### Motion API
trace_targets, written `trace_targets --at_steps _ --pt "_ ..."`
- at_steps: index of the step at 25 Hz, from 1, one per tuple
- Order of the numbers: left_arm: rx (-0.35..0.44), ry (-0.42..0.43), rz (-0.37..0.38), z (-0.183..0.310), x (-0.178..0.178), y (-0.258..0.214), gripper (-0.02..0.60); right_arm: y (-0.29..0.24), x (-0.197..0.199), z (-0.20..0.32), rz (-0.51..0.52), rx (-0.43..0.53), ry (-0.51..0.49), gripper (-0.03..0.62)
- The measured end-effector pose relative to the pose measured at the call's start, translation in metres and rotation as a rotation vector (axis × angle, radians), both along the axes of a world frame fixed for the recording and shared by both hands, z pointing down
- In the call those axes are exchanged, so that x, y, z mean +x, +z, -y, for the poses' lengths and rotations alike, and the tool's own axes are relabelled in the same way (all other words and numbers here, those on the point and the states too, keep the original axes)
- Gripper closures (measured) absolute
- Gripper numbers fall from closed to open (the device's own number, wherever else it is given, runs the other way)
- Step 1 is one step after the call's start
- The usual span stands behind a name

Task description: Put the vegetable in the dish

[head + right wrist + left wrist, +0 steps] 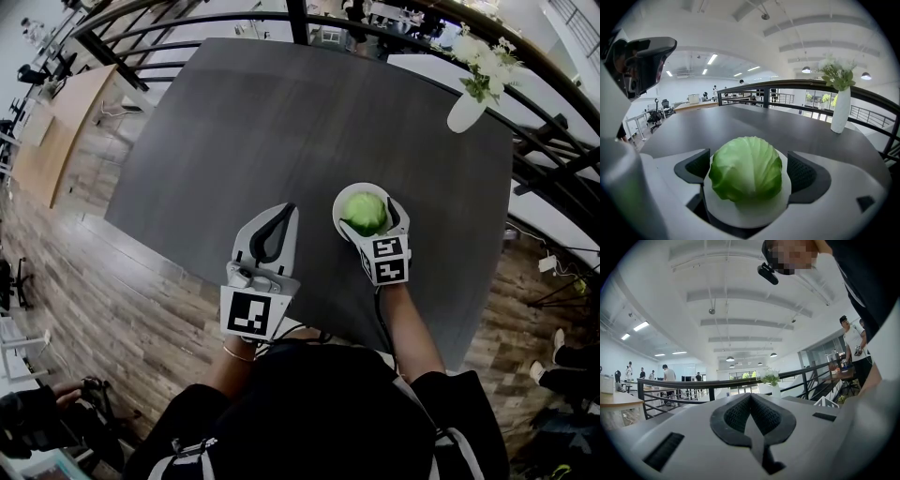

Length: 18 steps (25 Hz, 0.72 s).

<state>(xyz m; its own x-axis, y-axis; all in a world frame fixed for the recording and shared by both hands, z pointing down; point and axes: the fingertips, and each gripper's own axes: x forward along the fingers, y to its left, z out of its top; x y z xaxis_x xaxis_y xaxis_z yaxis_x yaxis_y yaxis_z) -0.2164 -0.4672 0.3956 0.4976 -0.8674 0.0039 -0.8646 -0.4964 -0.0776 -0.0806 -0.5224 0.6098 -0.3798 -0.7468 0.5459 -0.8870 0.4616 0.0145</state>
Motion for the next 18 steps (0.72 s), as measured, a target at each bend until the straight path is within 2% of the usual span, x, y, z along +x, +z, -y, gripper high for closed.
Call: trace_targets --at_steps 7,10,13,16,18 --pt "0.004 0.003 -0.005 -0.004 0.003 0.000 0.581 -0.020 0.004 -0.001 0.042 0.062 0.022 0.072" --pt "0.013 0.006 -0.005 -0.005 0.004 -0.003 0.581 -0.029 0.004 -0.002 0.049 0.093 0.027 0.106" --pt "0.016 0.008 -0.006 -0.006 0.004 -0.005 0.581 -0.037 0.005 -0.003 0.065 0.122 0.039 0.188" --pt "0.021 0.005 -0.015 -0.007 0.005 -0.006 0.581 -0.045 0.004 -0.007 0.076 0.144 0.049 0.354" --pt "0.017 0.003 -0.018 -0.009 0.005 -0.006 0.581 -0.047 0.007 -0.010 0.056 0.161 0.077 0.500"
